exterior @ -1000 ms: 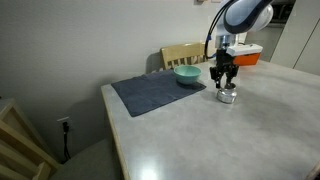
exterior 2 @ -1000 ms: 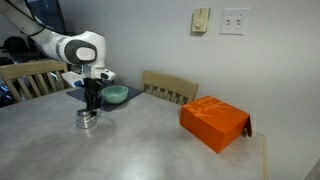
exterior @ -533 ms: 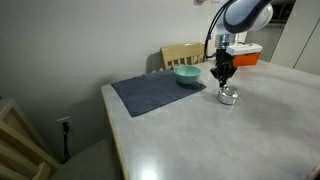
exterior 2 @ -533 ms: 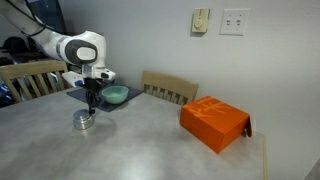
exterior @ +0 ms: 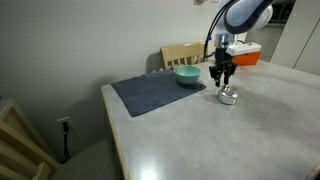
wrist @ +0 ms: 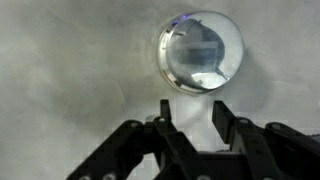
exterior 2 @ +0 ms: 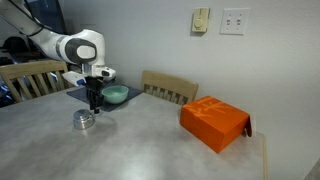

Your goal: Close the silver container

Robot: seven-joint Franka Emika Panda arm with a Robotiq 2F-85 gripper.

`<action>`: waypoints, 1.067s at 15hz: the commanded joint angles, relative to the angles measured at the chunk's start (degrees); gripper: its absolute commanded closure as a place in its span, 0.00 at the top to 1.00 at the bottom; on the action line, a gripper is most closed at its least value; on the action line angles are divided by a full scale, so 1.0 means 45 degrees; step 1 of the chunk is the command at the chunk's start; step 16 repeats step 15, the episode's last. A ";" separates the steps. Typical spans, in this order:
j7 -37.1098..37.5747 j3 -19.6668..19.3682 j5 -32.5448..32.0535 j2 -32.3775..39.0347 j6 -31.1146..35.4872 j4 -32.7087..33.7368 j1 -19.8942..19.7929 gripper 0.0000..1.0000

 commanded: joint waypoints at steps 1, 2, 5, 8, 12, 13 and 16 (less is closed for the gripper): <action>0.0131 -0.0207 -0.0544 -0.0542 0.0614 -0.0576 0.0364 0.82; 0.0180 -0.0231 -0.0712 -0.0640 0.0786 -0.0693 0.0451 0.88; 0.0331 -0.0232 -0.1089 -0.0941 0.1155 -0.1036 0.0647 1.00; 0.0456 -0.0192 -0.1321 -0.1375 0.1491 -0.1509 0.0803 1.00; 0.0293 -0.0031 -0.1117 -0.1103 0.1227 -0.1058 0.0760 1.00; 0.0294 -0.0014 -0.1118 -0.1165 0.1219 -0.1098 0.0773 1.00; 0.0294 -0.0016 -0.1118 -0.1145 0.1218 -0.1071 0.0777 1.00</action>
